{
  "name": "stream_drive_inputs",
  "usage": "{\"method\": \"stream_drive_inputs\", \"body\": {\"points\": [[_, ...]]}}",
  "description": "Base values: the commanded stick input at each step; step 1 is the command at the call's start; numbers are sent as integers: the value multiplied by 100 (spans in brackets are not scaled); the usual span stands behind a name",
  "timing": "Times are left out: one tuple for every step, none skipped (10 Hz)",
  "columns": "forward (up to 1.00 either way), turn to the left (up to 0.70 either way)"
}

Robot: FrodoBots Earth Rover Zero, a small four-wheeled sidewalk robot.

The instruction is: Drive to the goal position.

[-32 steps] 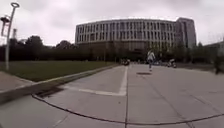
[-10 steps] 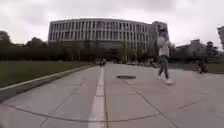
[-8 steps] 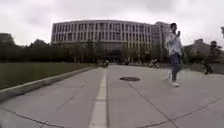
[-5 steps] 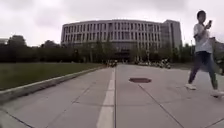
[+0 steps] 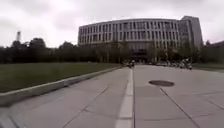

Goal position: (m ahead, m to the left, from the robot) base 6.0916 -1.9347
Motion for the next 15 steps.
{"method": "stream_drive_inputs", "body": {"points": [[70,0],[70,0],[70,0],[70,0],[70,0],[70,0],[70,0],[70,0],[70,0],[70,0],[70,0],[70,0],[70,0],[70,0],[70,0]]}}
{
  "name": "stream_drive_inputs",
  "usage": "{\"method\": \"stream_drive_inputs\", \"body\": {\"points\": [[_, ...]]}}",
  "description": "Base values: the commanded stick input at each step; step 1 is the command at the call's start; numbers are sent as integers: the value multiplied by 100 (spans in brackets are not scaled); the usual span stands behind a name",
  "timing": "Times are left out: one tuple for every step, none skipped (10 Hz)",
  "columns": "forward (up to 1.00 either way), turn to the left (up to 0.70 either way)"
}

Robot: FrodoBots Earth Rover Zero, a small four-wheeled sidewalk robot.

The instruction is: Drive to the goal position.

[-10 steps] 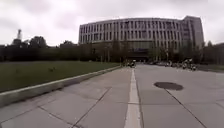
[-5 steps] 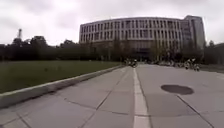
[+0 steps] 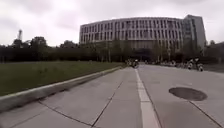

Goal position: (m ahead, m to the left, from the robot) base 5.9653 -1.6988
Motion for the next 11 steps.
{"method": "stream_drive_inputs", "body": {"points": [[70,-20],[70,-35],[70,-35],[70,-35],[70,-35],[70,-34],[70,-26],[70,-18],[70,-10],[70,-2],[70,0]]}}
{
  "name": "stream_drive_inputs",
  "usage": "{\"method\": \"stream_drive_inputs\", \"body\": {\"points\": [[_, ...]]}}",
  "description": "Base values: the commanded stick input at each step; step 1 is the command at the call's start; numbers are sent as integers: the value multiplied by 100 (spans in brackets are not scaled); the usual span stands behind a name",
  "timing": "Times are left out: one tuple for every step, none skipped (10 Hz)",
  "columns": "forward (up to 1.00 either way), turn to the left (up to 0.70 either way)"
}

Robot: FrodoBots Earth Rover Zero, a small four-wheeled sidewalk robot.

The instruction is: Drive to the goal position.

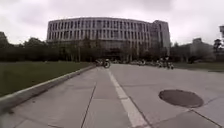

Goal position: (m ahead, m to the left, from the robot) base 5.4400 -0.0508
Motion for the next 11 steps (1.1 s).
{"method": "stream_drive_inputs", "body": {"points": [[70,0],[70,0],[70,0],[70,0],[70,0],[70,0],[70,0],[70,0],[70,0],[70,0],[70,0]]}}
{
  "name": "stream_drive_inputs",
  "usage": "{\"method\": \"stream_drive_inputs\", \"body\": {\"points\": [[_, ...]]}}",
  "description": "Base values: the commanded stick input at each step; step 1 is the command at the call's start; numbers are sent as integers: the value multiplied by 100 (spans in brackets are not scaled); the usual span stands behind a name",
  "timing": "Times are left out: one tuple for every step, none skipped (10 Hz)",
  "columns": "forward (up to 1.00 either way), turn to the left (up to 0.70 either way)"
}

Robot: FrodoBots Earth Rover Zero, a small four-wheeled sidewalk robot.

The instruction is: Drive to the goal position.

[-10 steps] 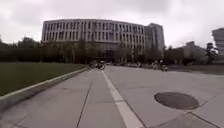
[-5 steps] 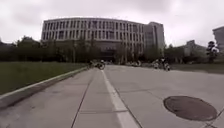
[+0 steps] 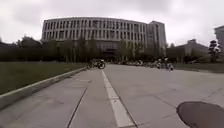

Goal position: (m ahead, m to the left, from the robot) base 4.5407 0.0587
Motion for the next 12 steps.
{"method": "stream_drive_inputs", "body": {"points": [[70,0],[70,0],[70,0],[70,0],[70,0],[70,0],[70,0],[70,0],[70,0],[70,0],[70,0],[70,0]]}}
